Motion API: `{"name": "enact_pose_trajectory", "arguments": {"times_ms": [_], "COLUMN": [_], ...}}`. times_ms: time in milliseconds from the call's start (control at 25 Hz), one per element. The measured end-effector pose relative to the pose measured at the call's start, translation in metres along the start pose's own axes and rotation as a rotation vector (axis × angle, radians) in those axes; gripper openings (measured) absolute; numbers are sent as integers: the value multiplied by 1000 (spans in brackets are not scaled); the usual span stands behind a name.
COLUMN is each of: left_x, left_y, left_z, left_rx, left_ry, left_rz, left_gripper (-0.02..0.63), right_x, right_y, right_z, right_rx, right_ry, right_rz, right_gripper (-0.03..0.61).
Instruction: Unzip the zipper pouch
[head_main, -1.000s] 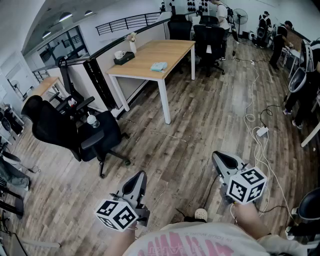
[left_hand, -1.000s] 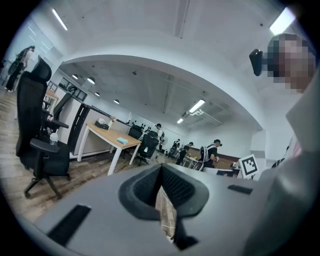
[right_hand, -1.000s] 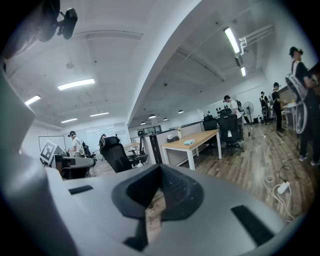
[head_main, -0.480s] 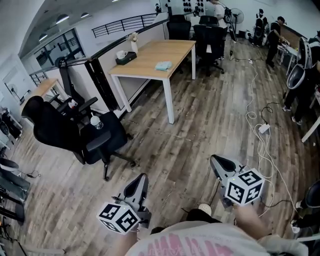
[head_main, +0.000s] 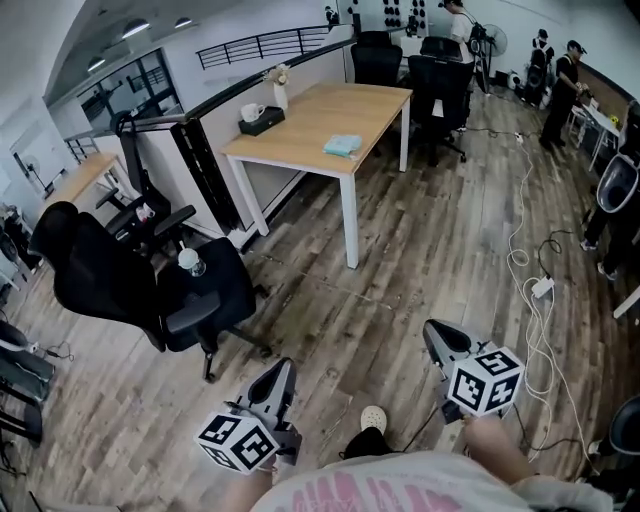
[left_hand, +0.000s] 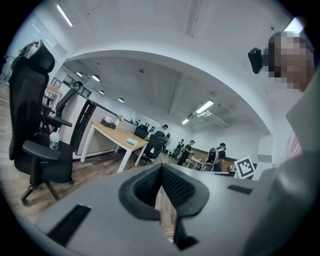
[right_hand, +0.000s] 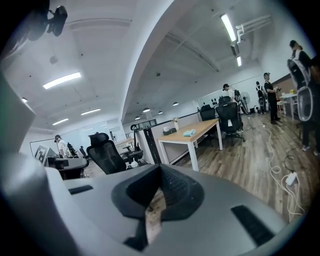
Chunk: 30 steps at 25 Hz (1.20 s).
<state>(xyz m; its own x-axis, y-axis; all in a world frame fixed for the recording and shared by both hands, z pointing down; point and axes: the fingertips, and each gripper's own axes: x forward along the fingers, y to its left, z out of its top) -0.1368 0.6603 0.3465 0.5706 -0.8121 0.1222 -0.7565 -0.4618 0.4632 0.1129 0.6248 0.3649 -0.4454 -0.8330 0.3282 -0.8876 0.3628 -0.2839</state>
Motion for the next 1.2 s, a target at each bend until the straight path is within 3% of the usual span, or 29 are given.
{"name": "enact_pose_trajectory", "arguments": {"times_ms": [280, 440, 600, 840, 1000, 1200], "left_x": [106, 146, 176, 242, 296, 359], "left_y": [37, 51, 65, 117, 160, 211], "left_z": [61, 73, 63, 70, 105, 176], "left_rx": [14, 15, -13, 7, 34, 91], "left_ry": [-65, -76, -21, 45, 50, 31], "left_rz": [11, 9, 13, 1, -53, -129], "left_gripper": [2, 2, 2, 2, 2, 2], "right_x": [107, 145, 178, 250, 311, 392], "right_y": [-41, -51, -66, -91, -102, -103], "right_z": [82, 118, 104, 88, 112, 175], "right_rx": [-37, -69, -53, 9, 31, 21], "right_ry": [-23, -54, 22, 105, 101, 37], "right_rz": [84, 120, 122, 100, 69, 45], "right_gripper": [-2, -2, -2, -2, -1, 0]}}
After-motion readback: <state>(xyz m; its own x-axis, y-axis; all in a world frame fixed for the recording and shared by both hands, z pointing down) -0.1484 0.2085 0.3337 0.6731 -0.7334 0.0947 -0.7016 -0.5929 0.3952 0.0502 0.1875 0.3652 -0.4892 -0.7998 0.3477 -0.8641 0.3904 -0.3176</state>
